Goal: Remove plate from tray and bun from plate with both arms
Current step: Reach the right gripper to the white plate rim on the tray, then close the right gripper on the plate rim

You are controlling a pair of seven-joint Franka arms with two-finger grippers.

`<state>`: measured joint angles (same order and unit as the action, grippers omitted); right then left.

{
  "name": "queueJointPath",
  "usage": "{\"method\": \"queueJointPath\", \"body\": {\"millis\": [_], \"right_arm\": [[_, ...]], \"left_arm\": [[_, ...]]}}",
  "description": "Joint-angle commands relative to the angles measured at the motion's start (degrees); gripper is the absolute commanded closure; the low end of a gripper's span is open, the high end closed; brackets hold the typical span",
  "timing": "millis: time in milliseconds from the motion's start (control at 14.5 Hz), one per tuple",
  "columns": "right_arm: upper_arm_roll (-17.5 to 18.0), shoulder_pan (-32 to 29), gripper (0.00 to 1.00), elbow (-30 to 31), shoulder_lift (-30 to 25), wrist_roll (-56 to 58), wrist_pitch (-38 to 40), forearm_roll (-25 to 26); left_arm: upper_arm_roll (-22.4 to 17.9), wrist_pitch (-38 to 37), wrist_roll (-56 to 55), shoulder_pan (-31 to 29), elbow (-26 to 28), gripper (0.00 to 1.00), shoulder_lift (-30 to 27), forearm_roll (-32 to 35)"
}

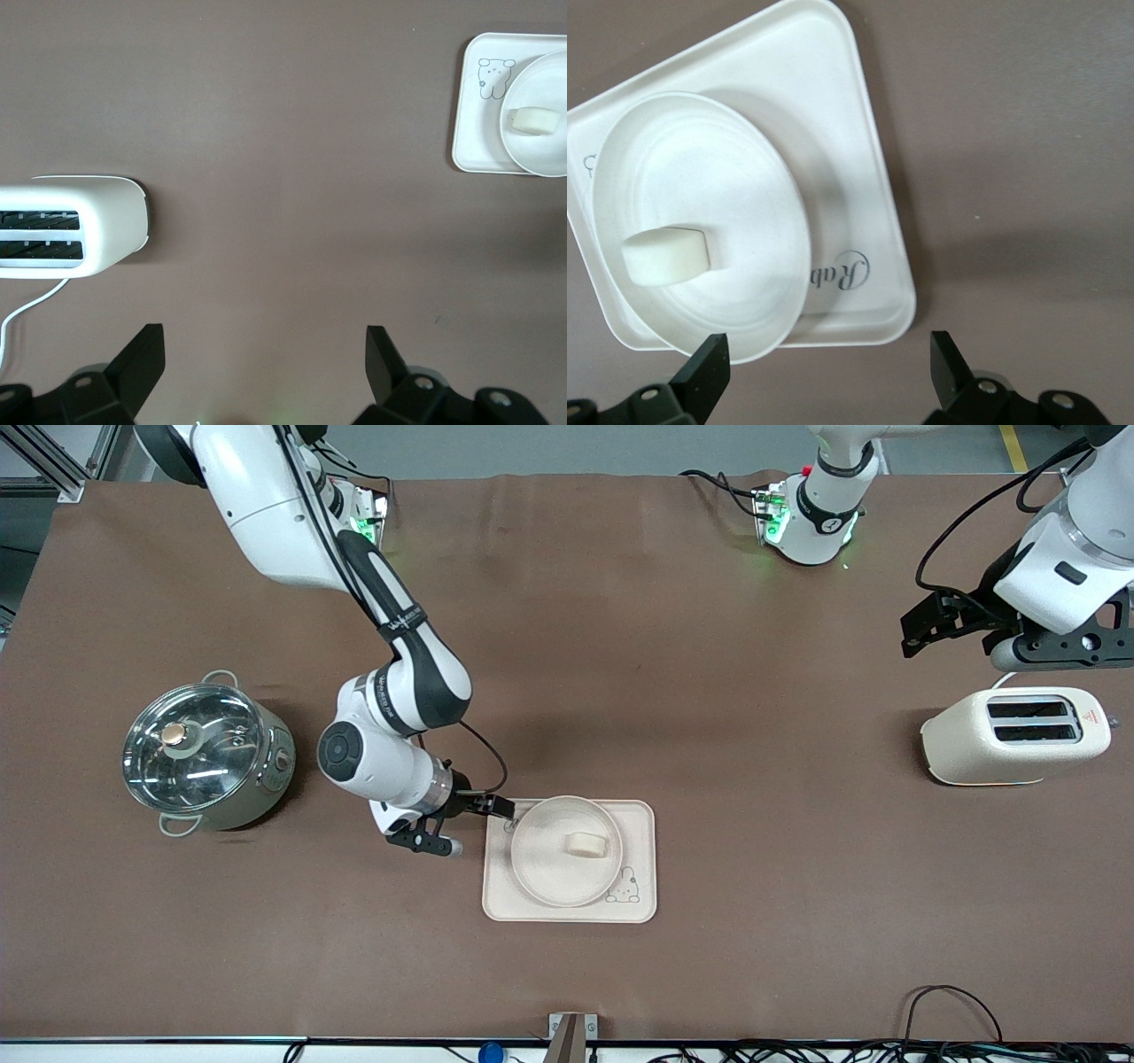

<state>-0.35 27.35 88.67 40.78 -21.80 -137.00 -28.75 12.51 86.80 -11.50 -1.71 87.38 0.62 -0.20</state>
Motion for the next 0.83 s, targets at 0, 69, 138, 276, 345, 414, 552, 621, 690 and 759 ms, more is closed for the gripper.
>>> {"method": "queueJointPath", "body": {"millis": [0, 69, 138, 276, 345, 414, 552, 621, 690, 759], "right_arm": [[-0.27, 0.94, 0.0, -1.48, 1.85, -0.52, -2.47, -1.66], [-0.35, 1.3, 0.0, -1.92, 2.46, -1.66, -3.35, -2.45], [-0.36, 1.47, 0.01, -2.62, 3.08, -1.84, -3.71, -2.54], [-0.36, 1.39, 0.04, -4.38, 4.74, -1.85, -3.8, -2.63], [-0.36, 1.47, 0.05, -5.34, 5.71, -1.93, -3.97, -2.81], [-0.27, 1.65, 0.06, -5.96, 6.5, -2.72, -4.84, -3.76], [-0.36, 2.88, 0.16, -6.14, 7.12, -4.04, -6.16, -3.95], [-0.36, 2.88, 0.24, -6.32, 7.39, -4.13, -6.26, -4.04], [-0.36, 3.05, 0.31, -6.75, 7.65, -4.13, -6.26, -4.04], [-0.36, 3.06, 0.37, -6.85, 7.83, -4.13, -6.26, -4.04]], "left_arm": [[0.15, 0.12, -0.37, -0.13, -1.42, 0.0, 0.35, 0.2], [0.15, 0.03, -0.28, -0.04, -1.42, 0.0, 0.26, 0.29], [0.15, -0.05, -0.28, -0.13, -1.34, 0.0, 0.17, 0.29], [0.15, -0.23, -0.28, -0.13, -1.16, 0.0, 0.0, 0.29], [0.15, -0.23, -0.28, -0.13, -1.25, 0.0, 0.0, 0.29], [0.15, -0.23, -0.37, -0.13, -1.25, 0.0, 0.08, 0.29], [0.06, -0.23, -0.37, -0.13, -1.25, 0.0, 0.08, 0.29], [0.06, -0.23, -0.37, -0.13, -1.33, 0.0, 0.0, 0.2], [0.06, -0.23, -0.28, -0.13, -1.33, 0.0, -0.09, 0.2], [0.06, -0.23, -0.28, -0.22, -1.42, 0.0, -0.18, 0.03]]}}
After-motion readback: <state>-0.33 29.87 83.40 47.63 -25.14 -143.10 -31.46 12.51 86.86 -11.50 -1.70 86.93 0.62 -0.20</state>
